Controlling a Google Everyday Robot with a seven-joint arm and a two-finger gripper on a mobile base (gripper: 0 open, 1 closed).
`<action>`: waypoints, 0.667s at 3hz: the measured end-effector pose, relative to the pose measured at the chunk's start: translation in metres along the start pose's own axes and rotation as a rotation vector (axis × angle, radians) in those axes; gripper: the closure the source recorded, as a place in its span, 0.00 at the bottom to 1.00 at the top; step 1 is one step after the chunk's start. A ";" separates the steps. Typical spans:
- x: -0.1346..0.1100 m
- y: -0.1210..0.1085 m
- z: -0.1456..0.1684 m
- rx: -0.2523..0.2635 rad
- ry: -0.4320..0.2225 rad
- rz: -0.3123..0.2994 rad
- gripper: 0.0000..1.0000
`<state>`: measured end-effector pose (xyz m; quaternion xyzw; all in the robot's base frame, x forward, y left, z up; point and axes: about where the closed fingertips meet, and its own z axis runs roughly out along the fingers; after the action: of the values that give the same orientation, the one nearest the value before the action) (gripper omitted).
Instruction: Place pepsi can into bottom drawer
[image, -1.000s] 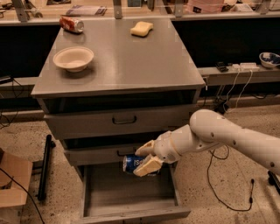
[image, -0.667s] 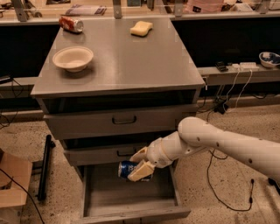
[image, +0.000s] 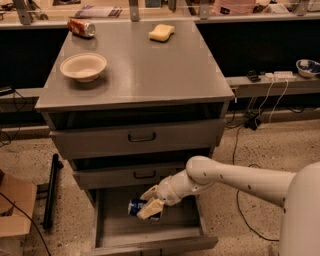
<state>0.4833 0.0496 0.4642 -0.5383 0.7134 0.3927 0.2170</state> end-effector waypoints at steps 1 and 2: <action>0.044 -0.023 0.042 -0.039 -0.039 0.127 1.00; 0.054 -0.022 0.053 -0.055 -0.046 0.151 1.00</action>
Offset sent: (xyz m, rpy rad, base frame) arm 0.0024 0.0043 -0.0608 0.0330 0.1136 -0.0570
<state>0.4806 0.0572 0.3853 -0.4795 0.7357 0.4397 0.1883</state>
